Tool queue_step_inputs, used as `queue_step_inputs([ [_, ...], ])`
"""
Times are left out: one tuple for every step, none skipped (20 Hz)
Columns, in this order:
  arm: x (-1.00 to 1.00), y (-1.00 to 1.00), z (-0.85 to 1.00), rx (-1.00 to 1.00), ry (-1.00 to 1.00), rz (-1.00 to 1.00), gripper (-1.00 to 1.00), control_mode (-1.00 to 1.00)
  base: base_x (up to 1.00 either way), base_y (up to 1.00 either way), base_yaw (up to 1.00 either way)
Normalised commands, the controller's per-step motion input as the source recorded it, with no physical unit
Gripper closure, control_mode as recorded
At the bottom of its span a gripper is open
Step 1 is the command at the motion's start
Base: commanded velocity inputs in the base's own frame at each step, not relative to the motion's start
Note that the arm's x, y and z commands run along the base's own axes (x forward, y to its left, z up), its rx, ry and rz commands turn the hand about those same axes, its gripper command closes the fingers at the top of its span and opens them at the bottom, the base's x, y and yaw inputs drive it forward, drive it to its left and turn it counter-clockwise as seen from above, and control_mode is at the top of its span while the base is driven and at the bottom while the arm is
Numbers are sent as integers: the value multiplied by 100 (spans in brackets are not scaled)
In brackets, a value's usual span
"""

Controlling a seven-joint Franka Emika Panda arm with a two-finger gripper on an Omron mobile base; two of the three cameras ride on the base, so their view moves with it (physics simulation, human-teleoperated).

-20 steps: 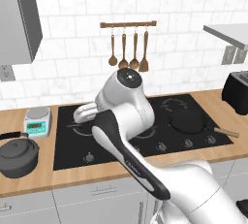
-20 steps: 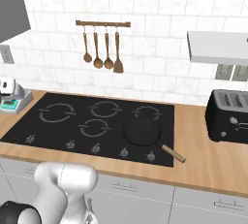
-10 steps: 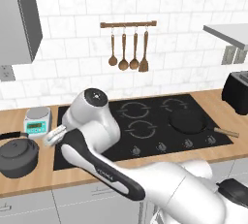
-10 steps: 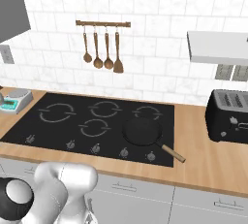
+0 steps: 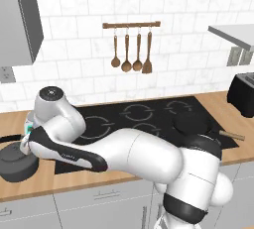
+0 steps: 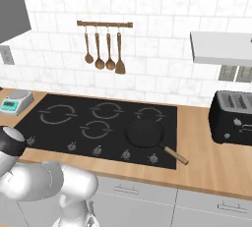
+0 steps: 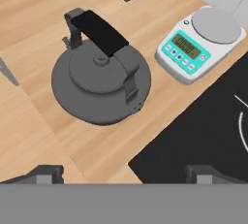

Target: Pick the kettle from the counter and place it on a stove burner. Then turn the burner on.

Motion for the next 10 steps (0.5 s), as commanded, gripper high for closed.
queue_step_inputs([
  [0, 17, 0, -8, -7, 5, -100, -100, 0, 0, 0],
  [0, 36, 0, 0, -5, 3, -100, -100, 0, 0, 0],
  [5, 39, 0, 0, -1, 3, -100, -100, 0, 0, 0],
  [0, 39, -2, 1, -2, 7, -100, -100, 0, 0, 0],
  [0, 27, -7, 5, 0, 9, -100, -100, 0, 0, 0],
  [2, 14, 0, 9, 0, 3, -100, -100, 0, 0, 0],
  [0, 16, -2, 0, 0, 2, -100, -100, 0, 0, 0],
  [7, 19, -30, 0, 0, 4, -100, -100, 0, 0, 0],
  [9, 23, -31, -3, 0, 4, -100, -100, 0, 0, 0],
  [19, 25, -23, -3, 0, 1, -100, -100, 0, 0, 0],
])
